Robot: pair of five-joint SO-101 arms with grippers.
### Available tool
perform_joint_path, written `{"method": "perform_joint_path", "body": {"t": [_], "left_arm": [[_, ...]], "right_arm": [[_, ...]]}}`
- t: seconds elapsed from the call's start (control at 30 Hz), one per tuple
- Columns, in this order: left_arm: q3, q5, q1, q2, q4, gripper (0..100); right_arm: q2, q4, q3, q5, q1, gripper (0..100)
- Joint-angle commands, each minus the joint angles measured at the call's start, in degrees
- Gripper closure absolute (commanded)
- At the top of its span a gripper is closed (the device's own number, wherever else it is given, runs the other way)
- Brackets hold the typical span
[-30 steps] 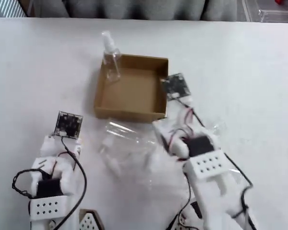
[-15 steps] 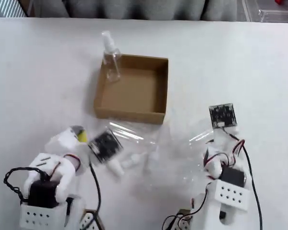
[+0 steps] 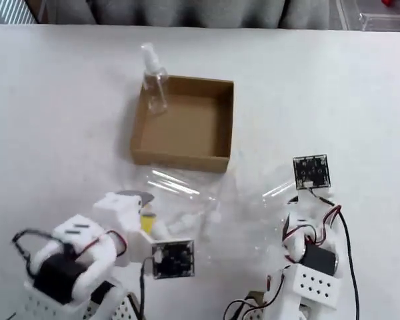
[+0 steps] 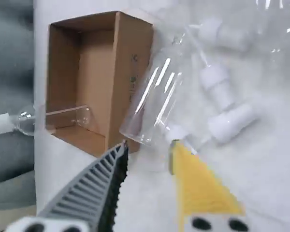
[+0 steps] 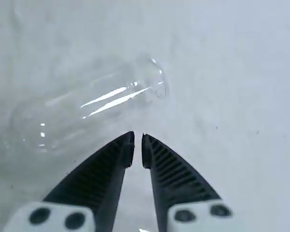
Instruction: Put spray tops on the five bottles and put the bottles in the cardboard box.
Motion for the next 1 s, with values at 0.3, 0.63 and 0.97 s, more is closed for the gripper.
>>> {"method": "perform_joint_path", "body": {"t": [0.3,0.63,0.97], "left_arm": [[-20.84,-0.97,0.92,40.31,-9.67,74],[-35.69,-1.14,3.74,65.54,-11.25,74],[-43.6,-1.14,8.57,80.75,-11.69,74]], "right_arm": [[-0.75,-0.04,-0.53,-0.26,0.48,98.2],[-0.48,-0.13,-0.44,-0.18,0.4,98.1],[-0.84,-0.13,0.09,-0.18,0.31,98.1]]}}
